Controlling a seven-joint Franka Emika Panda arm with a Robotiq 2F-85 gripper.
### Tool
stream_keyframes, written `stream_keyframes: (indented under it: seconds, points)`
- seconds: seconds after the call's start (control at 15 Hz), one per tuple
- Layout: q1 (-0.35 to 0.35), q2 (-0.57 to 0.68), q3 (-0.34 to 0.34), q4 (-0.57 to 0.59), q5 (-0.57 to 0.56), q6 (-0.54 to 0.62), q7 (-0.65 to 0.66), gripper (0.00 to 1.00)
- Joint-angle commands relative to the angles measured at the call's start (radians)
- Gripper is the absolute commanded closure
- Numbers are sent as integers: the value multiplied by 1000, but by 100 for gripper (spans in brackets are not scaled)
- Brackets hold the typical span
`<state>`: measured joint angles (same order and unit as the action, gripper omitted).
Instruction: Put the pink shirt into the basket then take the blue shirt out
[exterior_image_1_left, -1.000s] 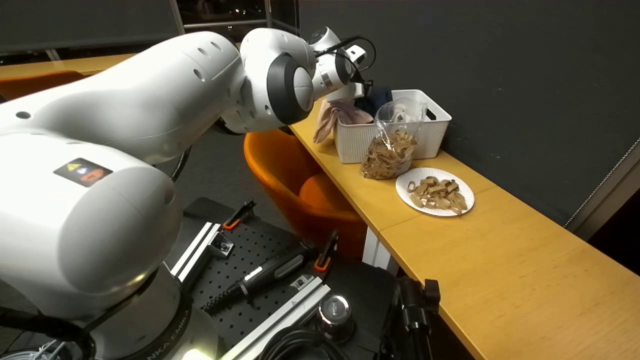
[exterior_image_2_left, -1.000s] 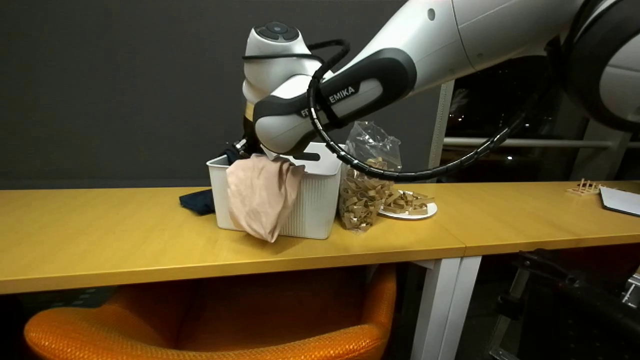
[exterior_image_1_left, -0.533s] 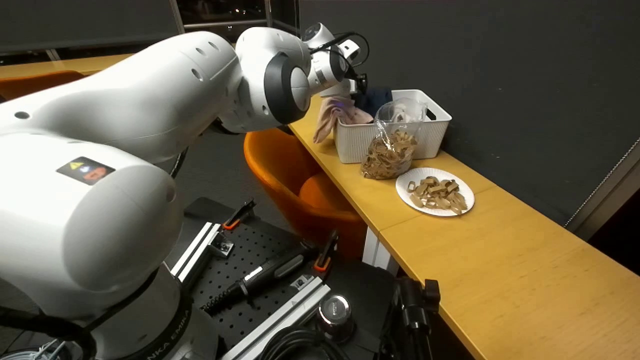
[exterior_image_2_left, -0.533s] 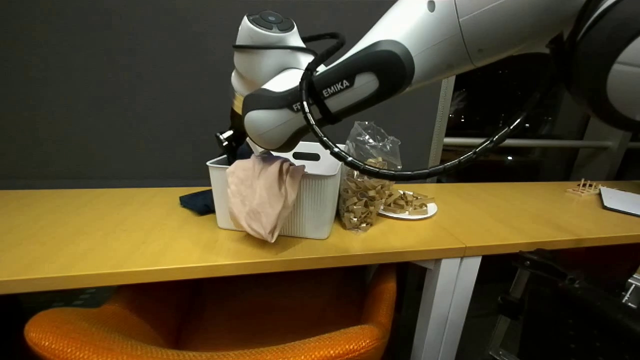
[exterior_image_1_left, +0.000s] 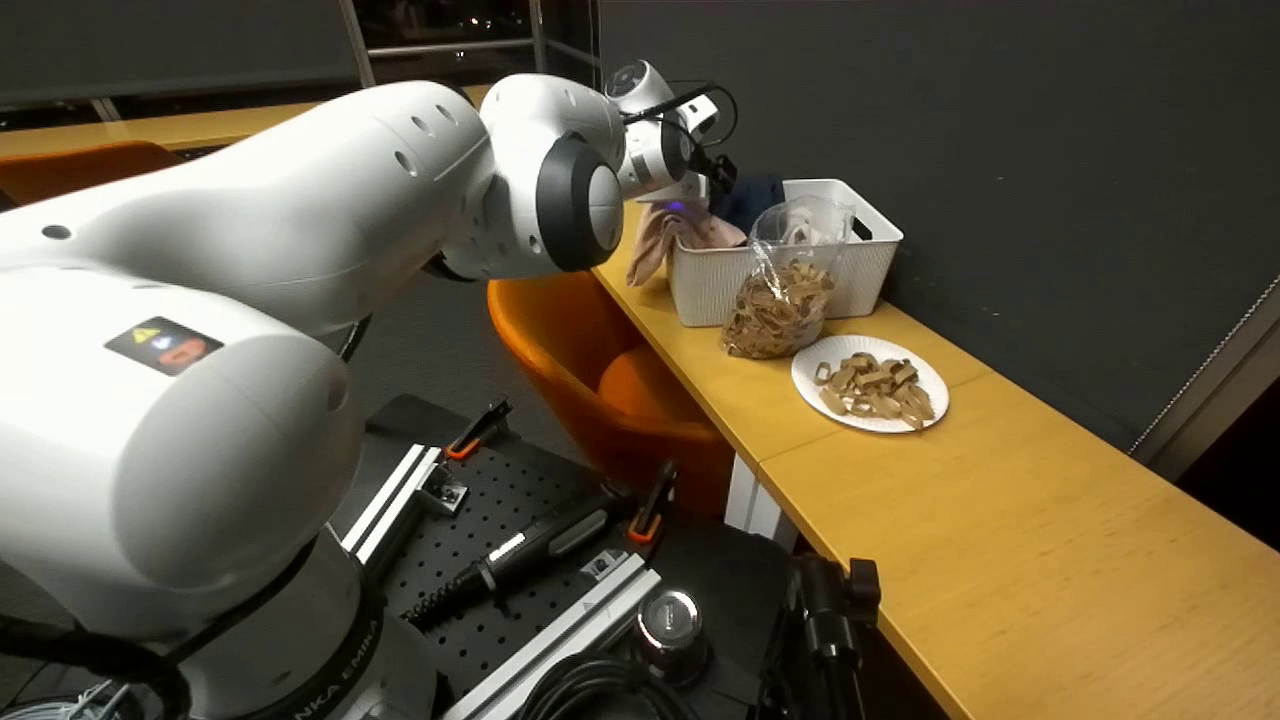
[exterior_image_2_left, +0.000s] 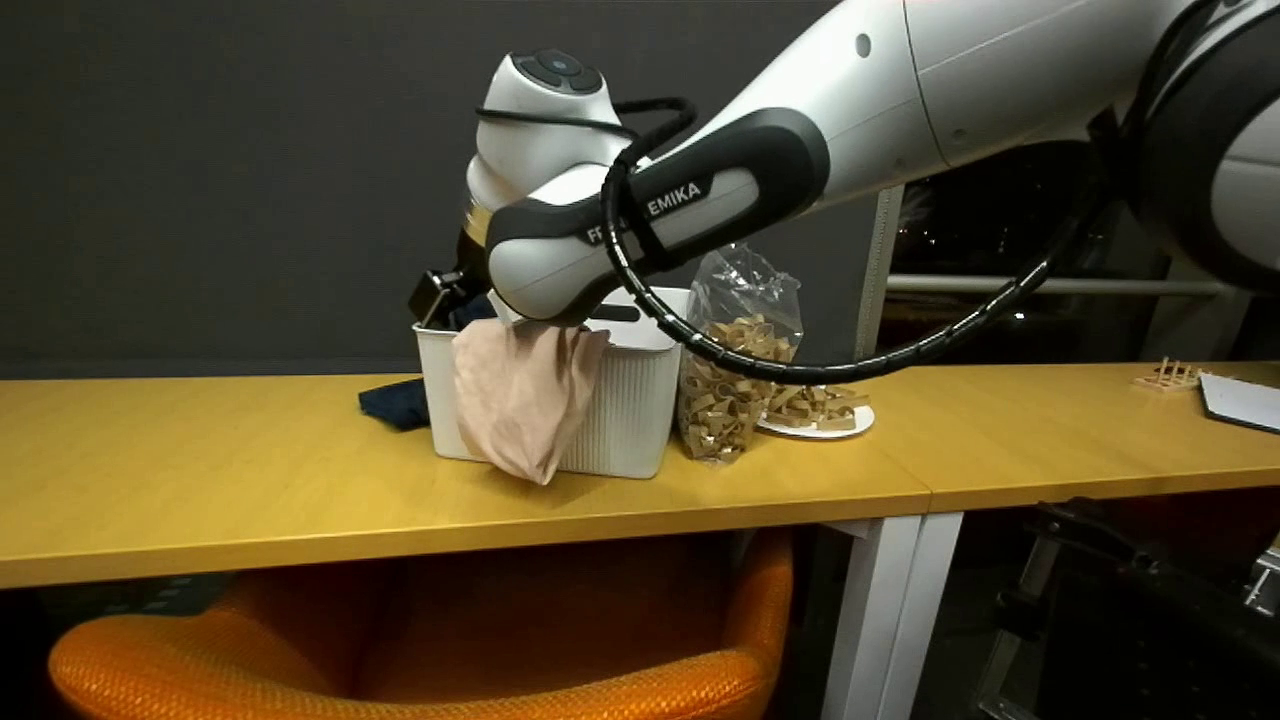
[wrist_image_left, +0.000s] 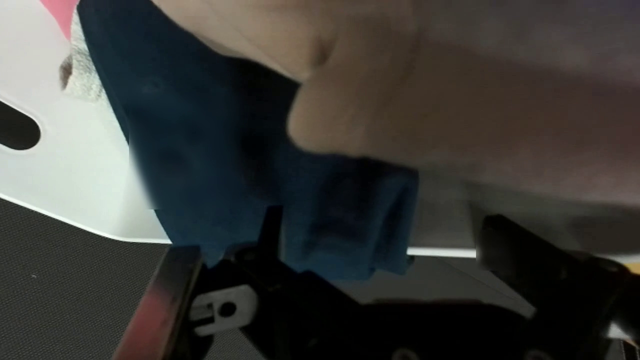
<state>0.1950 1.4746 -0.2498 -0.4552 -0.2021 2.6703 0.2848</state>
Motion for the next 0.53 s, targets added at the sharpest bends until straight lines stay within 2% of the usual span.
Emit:
stream_keyframes:
  seconds: [0.0, 0.4, 0.47]
  points:
    - [-15, 30, 32, 45, 13, 16, -32, 28]
    - [-14, 41, 38, 41, 12, 15, -32, 73]
    - [-9, 16, 35, -8, 3, 37, -21, 82]
